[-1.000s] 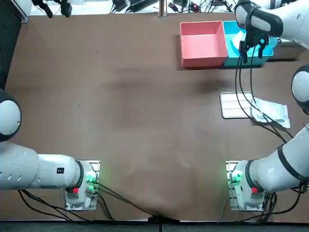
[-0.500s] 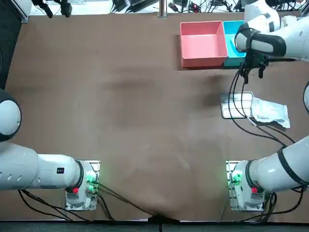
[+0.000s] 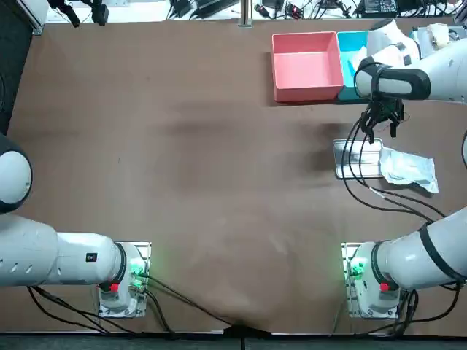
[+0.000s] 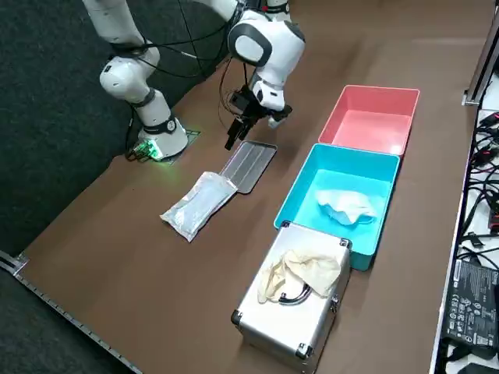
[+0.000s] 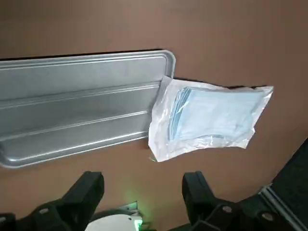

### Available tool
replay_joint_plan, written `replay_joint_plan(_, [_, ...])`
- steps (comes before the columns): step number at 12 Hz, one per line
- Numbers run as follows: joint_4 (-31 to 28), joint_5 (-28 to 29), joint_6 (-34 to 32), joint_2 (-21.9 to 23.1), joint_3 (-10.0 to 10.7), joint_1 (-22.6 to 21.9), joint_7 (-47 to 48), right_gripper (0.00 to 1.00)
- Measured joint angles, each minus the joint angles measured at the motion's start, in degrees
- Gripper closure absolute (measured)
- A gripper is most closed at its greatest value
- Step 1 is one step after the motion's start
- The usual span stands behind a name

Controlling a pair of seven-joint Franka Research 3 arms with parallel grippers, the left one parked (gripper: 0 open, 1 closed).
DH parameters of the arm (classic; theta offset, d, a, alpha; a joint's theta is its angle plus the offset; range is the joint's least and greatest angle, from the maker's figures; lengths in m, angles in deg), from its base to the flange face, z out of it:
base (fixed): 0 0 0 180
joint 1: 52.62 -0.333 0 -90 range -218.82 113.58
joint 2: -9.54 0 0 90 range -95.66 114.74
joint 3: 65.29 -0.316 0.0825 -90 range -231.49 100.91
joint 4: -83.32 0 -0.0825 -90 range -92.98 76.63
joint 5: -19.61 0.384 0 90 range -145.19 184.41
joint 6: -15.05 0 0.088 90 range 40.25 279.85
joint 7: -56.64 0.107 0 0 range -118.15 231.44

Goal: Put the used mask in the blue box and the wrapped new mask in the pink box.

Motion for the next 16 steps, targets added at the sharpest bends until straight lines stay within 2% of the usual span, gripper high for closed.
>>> replay_joint_plan(4, [-4.2, -1.2, 3.7, 0.9, 0.4, 3.0, 2.2, 0.0])
replay_joint_plan(11, [-13.6, -5.8, 17.9, 2.1, 0.5, 10.8, 2.4, 0.0])
replay_joint_plan(16, [-15.5, -6.0, 23.1, 1.7, 0.5, 13.2, 2.4, 0.0])
